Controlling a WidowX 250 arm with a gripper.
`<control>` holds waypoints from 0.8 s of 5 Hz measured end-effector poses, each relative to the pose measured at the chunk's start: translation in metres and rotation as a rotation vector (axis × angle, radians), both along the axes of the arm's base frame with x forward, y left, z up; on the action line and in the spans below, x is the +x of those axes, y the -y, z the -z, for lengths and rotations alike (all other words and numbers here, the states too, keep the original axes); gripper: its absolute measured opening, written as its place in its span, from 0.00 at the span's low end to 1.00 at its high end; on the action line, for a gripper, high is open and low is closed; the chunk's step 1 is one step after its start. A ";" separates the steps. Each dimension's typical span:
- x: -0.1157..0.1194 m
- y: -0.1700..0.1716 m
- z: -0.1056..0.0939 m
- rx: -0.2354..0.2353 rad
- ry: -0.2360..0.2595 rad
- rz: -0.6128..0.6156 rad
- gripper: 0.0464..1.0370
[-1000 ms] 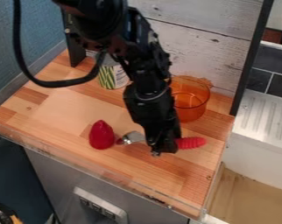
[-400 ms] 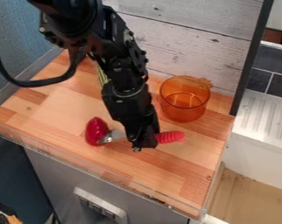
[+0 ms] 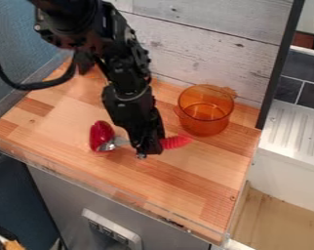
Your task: Turned the spoon and the scooping side facing leftside
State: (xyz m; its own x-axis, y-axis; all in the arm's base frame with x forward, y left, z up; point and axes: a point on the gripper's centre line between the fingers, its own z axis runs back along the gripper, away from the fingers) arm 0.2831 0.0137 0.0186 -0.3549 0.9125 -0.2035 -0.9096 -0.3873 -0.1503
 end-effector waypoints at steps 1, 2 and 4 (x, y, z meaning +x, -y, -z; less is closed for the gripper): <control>0.009 -0.017 0.001 0.032 0.009 -0.031 0.29; 0.020 -0.031 0.001 0.043 0.023 -0.058 0.29; 0.039 -0.051 0.002 0.074 0.041 -0.096 0.29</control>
